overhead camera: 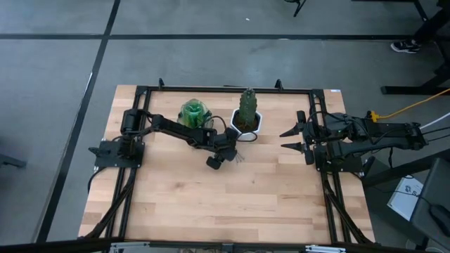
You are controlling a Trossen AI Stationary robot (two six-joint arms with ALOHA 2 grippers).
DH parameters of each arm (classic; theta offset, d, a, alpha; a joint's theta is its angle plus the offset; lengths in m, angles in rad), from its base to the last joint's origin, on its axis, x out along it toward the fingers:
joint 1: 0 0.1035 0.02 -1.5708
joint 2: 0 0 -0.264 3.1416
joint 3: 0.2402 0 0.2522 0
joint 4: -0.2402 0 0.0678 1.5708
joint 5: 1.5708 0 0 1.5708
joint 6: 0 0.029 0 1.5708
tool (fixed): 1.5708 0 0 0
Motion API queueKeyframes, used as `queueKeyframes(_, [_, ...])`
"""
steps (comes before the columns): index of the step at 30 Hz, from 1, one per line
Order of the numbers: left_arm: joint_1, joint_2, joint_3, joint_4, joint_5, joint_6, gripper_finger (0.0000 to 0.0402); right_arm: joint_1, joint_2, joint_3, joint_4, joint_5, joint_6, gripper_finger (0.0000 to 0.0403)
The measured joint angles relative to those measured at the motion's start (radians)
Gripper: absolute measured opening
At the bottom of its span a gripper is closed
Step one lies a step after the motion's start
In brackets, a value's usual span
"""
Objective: Pick & Place Garden tools in Gardening bag
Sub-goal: Put the brown hand rake into the brown gardening bag
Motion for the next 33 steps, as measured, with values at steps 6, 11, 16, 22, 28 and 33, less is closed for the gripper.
queueKeyframes(6, [0.008,-0.003,0.002,-0.040,0.026,-0.046,0.0198,0.000,0.000,0.000,0.000,0.000,0.000,0.0172])
queueKeyframes(11, [-0.003,-0.022,0.001,-0.094,0.025,-0.059,0.0198,0.000,0.000,0.000,0.000,0.000,0.000,0.0172])
queueKeyframes(16, [-0.031,-0.076,-0.004,-0.205,0.046,-0.111,0.0198,0.000,0.000,0.000,0.000,0.000,0.000,0.0172])
queueKeyframes(22, [-0.051,-0.154,-0.004,-0.355,0.164,-0.171,0.0198,0.000,0.000,0.000,0.000,0.000,0.000,0.0172])
queueKeyframes(28, [-0.065,-0.171,-0.004,-0.315,0.074,-0.130,0.0198,0.000,0.000,0.000,0.000,0.000,0.000,0.0172])
queueKeyframes(33, [-0.048,-0.124,-0.003,-0.208,0.058,-0.046,0.0198,0.000,0.000,0.000,0.000,0.000,0.000,0.0172])
